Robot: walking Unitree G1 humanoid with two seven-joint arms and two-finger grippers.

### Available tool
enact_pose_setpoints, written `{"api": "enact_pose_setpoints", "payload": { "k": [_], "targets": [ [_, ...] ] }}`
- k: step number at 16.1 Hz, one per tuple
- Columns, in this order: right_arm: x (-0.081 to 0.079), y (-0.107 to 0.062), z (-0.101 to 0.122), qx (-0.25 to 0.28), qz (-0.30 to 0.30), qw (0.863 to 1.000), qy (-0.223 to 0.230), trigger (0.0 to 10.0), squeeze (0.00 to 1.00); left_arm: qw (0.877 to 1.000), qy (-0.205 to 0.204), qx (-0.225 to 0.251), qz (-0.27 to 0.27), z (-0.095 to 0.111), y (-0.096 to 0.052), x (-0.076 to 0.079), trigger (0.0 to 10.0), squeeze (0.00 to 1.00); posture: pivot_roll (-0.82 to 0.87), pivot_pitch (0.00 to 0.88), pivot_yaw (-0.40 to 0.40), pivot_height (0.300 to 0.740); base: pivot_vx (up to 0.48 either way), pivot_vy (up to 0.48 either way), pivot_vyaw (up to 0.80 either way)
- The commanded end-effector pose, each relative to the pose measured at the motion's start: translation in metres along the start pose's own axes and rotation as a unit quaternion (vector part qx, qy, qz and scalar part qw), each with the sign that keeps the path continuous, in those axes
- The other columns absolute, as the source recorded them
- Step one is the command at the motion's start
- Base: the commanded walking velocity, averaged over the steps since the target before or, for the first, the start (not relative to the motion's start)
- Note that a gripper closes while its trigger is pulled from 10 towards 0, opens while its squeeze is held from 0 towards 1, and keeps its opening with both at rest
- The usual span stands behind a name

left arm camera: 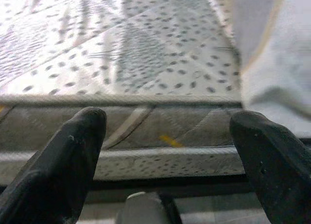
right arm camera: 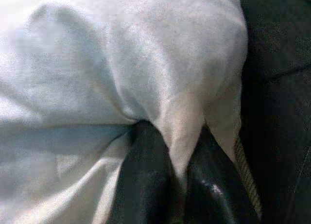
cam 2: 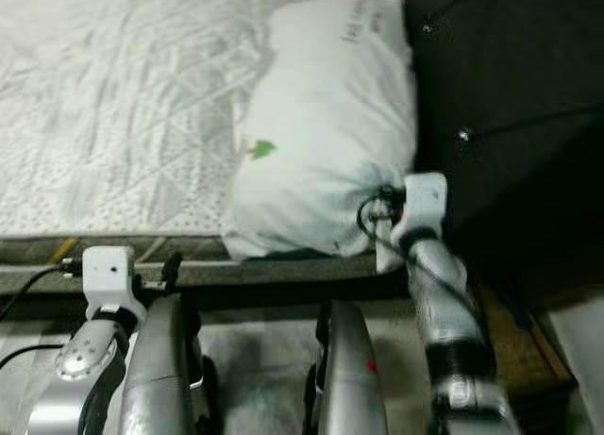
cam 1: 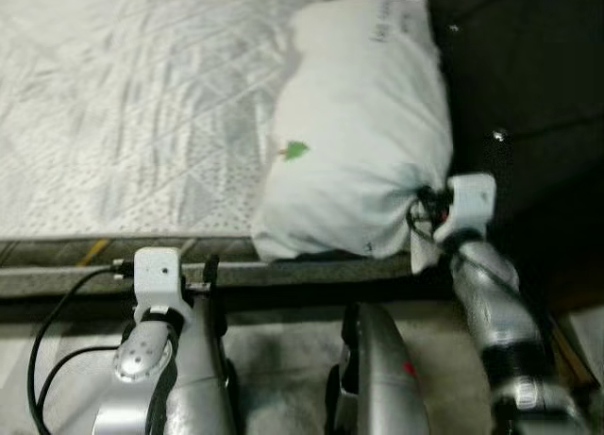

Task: Clean up the room

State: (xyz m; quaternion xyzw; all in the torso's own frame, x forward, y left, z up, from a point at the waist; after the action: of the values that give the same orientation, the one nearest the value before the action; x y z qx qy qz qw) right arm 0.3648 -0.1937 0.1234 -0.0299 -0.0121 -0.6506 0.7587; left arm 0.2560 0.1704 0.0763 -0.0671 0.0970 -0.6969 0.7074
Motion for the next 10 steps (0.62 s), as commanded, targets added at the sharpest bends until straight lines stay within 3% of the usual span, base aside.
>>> {"api": "enact_pose_setpoints", "payload": {
  "k": [1, 4, 7, 8, 9, 10],
  "targets": [
    [-0.006, 0.014, 0.022, 0.023, 0.037, 0.999, -0.011, 0.0, 0.0, 1.0, 0.006, -0.006, 0.0, -0.002, -0.001, 0.0, 10.0, 0.0, 0.1, 0.166, -0.072, 0.566, 0.0, 0.0, 0.0],
    [0.004, 0.033, 0.059, 0.057, 0.057, 0.997, -0.007, 0.0, 0.0, 1.0, 0.002, -0.006, 0.014, -0.003, -0.003, -0.002, 10.0, 0.0, 0.11, 0.163, -0.089, 0.566, 0.0, 0.0, 0.0],
    [0.004, 0.04, 0.069, 0.058, 0.089, 0.992, -0.074, 0.0, 0.0, 1.0, 0.003, -0.007, 0.016, -0.003, -0.002, -0.002, 10.0, 0.0, 0.11, 0.163, -0.087, 0.566, 0.0, 0.0, 0.0],
    [0.011, 0.044, 0.072, 0.052, 0.071, 0.992, -0.094, 0.0, 0.0, 1.0, 0.003, -0.007, 0.016, -0.003, -0.002, -0.002, 10.0, 0.0, 0.11, 0.163, -0.085, 0.566, 0.0, 0.0, 0.0],
    [0.028, 0.049, 0.072, 0.02, 0.024, 0.992, -0.12, 0.0, 0.0, 1.0, 0.006, -0.007, 0.016, -0.002, 0.0, -0.002, 10.0, 0.0, 0.11, 0.162, -0.085, 0.566, 0.0, 0.0, 0.0],
    [0.046, 0.049, 0.061, -0.029, -0.027, 0.994, -0.104, 0.0, 0.0, 1.0, 0.007, -0.007, 0.017, -0.002, 0.0, -0.002, 10.0, 0.0, 0.11, 0.161, -0.086, 0.566, 0.0, 0.0, 0.0]
  ]
}}
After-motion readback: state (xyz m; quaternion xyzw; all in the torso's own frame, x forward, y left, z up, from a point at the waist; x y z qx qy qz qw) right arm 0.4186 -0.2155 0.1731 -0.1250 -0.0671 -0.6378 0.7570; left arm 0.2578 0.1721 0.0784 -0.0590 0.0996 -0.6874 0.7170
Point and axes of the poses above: a point about 5 cm out from each wrist's last joint towards the gripper, its own y axis pointing out of the wrist towards the gripper, its own z axis along the axis of the wrist's last joint, x = y × z, the point moved 3 cm from there along y, pointing out of the wrist towards the gripper, and after that the axes turned 1 degree about y, right-handed, at the moved point
